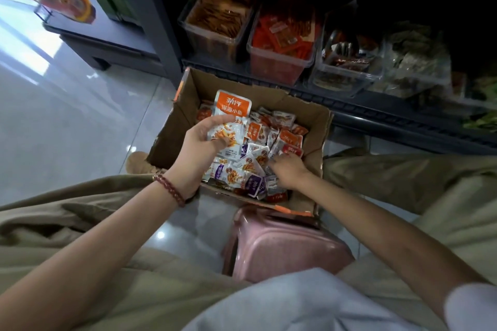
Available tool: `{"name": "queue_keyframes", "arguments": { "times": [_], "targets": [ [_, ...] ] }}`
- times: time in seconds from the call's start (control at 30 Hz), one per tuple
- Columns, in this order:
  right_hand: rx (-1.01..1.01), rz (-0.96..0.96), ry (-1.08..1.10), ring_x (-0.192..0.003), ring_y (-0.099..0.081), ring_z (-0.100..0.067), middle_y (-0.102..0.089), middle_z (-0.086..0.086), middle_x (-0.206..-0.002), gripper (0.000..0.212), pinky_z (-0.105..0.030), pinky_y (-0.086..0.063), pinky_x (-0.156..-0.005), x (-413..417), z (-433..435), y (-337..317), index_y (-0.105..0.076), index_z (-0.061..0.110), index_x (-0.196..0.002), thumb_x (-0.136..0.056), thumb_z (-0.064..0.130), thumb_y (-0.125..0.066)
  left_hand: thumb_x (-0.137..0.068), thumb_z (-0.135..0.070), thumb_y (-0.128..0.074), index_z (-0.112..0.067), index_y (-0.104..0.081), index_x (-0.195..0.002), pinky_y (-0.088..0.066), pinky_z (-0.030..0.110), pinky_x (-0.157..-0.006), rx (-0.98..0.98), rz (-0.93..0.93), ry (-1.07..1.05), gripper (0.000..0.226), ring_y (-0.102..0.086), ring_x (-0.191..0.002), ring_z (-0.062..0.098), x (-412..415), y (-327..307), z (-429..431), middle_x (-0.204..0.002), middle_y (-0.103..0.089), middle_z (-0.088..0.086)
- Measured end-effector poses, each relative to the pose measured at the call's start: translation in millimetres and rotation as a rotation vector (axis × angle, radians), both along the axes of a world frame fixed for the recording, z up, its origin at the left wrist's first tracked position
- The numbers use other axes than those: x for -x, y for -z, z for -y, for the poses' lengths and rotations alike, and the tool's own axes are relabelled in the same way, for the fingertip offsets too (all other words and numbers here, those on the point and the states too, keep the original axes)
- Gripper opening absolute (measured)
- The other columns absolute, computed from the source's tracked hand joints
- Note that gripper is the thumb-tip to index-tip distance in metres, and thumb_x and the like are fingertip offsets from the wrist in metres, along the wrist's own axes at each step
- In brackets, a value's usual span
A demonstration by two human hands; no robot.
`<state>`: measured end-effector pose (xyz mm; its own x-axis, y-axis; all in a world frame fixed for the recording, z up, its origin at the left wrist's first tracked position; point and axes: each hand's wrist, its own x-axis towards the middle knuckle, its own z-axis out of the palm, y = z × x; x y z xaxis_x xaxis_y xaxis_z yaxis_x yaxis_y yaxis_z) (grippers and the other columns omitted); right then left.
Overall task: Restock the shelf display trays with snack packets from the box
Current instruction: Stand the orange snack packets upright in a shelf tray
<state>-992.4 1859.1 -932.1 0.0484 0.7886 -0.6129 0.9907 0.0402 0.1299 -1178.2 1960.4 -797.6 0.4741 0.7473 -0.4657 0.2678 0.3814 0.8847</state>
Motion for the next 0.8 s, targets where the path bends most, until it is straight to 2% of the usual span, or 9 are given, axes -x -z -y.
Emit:
{"name": "queue_keyframes", "arguments": {
  "times": [0.13, 0.23, 0.3, 0.4, 0.5, 0.6, 0.67, 0.7, 0.8],
  "targets": [
    [-0.101, -0.054, 0.048, -0.129, -0.039, -0.031, -0.036, -0.018, -0.143, 0.058, -0.038, -0.038, -0.099, 8.3, 1.0, 10.6, -0.034, 0.005, -0.14, -0.086, 0.007, -0.056, -0.086, 0.01, -0.056, -0.032, -0.071, -0.097, -0.045, 0.049, -0.1, 0.021, -0.028, -0.003, 0.046, -0.058, -0.116, 0.022, 3.8, -0.3, -1.2, -0.123, -0.064, 0.0],
    [-0.22, -0.171, 0.11, -0.128, -0.039, -0.031, -0.038, -0.017, -0.14, 0.058, -0.037, -0.035, -0.099, 11.3, -7.4, 12.9, -0.035, 0.006, -0.139, -0.085, 0.01, -0.056, -0.089, 0.009, -0.053, -0.028, -0.068, -0.1, -0.052, 0.048, -0.093, 0.043, -0.046, -0.086, 0.041, -0.063, -0.108, 0.023, 9.6, -6.7, -11.1, -0.123, -0.063, 0.003],
    [-0.255, -0.265, 0.23, -0.128, -0.037, -0.03, -0.034, -0.015, -0.141, 0.057, -0.038, -0.037, -0.098, 8.3, -19.6, 11.3, -0.035, 0.009, -0.139, -0.085, 0.012, -0.056, -0.09, 0.007, -0.052, -0.028, -0.068, -0.1, -0.053, 0.051, -0.088, 0.051, -0.072, -0.151, 0.04, -0.066, -0.101, 0.027, 13.1, -9.9, -19.1, -0.119, -0.065, 0.003],
    [-0.244, -0.318, 0.441, -0.135, -0.029, -0.031, -0.019, -0.01, -0.151, 0.058, -0.041, -0.04, -0.1, -6.1, -47.2, 14.1, -0.038, 0.014, -0.139, -0.087, 0.022, -0.062, -0.091, 0.007, -0.049, -0.023, -0.066, -0.105, -0.058, 0.04, -0.076, 0.118, -0.062, -0.254, 0.038, -0.071, -0.081, 0.016, 15.6, -11.6, -26.1, -0.104, -0.069, 0.003],
    [-0.165, -0.23, 0.451, -0.142, -0.011, -0.035, -0.008, -0.01, -0.157, 0.065, -0.045, -0.02, -0.114, -20.4, -71.8, 20.7, -0.036, 0.014, -0.143, -0.088, 0.038, -0.062, -0.093, 0.006, -0.047, -0.02, -0.064, -0.109, -0.059, 0.038, -0.073, 0.124, -0.063, -0.266, 0.035, -0.071, -0.076, 0.012, 13.9, -13.7, -26.8, -0.101, -0.068, 0.001],
    [-0.084, -0.211, 0.45, -0.143, -0.011, -0.036, -0.006, -0.009, -0.157, 0.066, -0.043, -0.017, -0.115, -21.4, -83.6, 25.5, -0.031, 0.015, -0.147, -0.088, 0.024, -0.06, -0.094, 0.003, -0.047, -0.022, -0.064, -0.107, -0.059, 0.045, -0.077, 0.096, -0.09, -0.24, 0.033, -0.071, -0.084, 0.015, 15.2, -13.1, -25.7, -0.108, -0.066, 0.001],
    [-0.086, -0.234, 0.487, -0.137, -0.027, -0.036, -0.011, -0.009, -0.156, 0.058, -0.04, -0.032, -0.107, -18.9, -87.5, 29.6, -0.04, 0.012, -0.141, -0.086, 0.013, -0.058, -0.094, 0.003, -0.048, -0.025, -0.065, -0.103, -0.054, 0.055, -0.083, 0.103, -0.098, -0.236, 0.034, -0.07, -0.092, 0.024, 16.5, -12.7, -24.6, -0.114, -0.065, 0.004],
    [-0.109, -0.239, 0.519, -0.13, -0.038, -0.035, -0.015, -0.009, -0.155, 0.054, -0.037, -0.041, -0.097, -17.7, -89.1, 30.6, -0.043, 0.008, -0.138, -0.086, 0.008, -0.057, -0.094, 0.003, -0.048, -0.025, -0.066, -0.102, -0.054, 0.056, -0.083, 0.106, -0.101, -0.24, 0.034, -0.07, -0.092, 0.023, 17.3, -12.5, -24.4, -0.115, -0.065, 0.004],
    [-0.265, -0.216, 0.498, -0.117, -0.051, -0.034, -0.028, -0.014, -0.151, 0.049, -0.034, -0.048, -0.075, -16.8, -89.8, 30.2, -0.045, 0.002, -0.134, -0.085, -0.005, -0.05, -0.094, 0.004, -0.048, -0.024, -0.066, -0.102, -0.057, 0.049, -0.08, 0.105, -0.114, -0.245, 0.034, -0.07, -0.089, 0.017, 19.2, -10.4, -25.0, -0.112, -0.065, 0.002]
  ]
}}
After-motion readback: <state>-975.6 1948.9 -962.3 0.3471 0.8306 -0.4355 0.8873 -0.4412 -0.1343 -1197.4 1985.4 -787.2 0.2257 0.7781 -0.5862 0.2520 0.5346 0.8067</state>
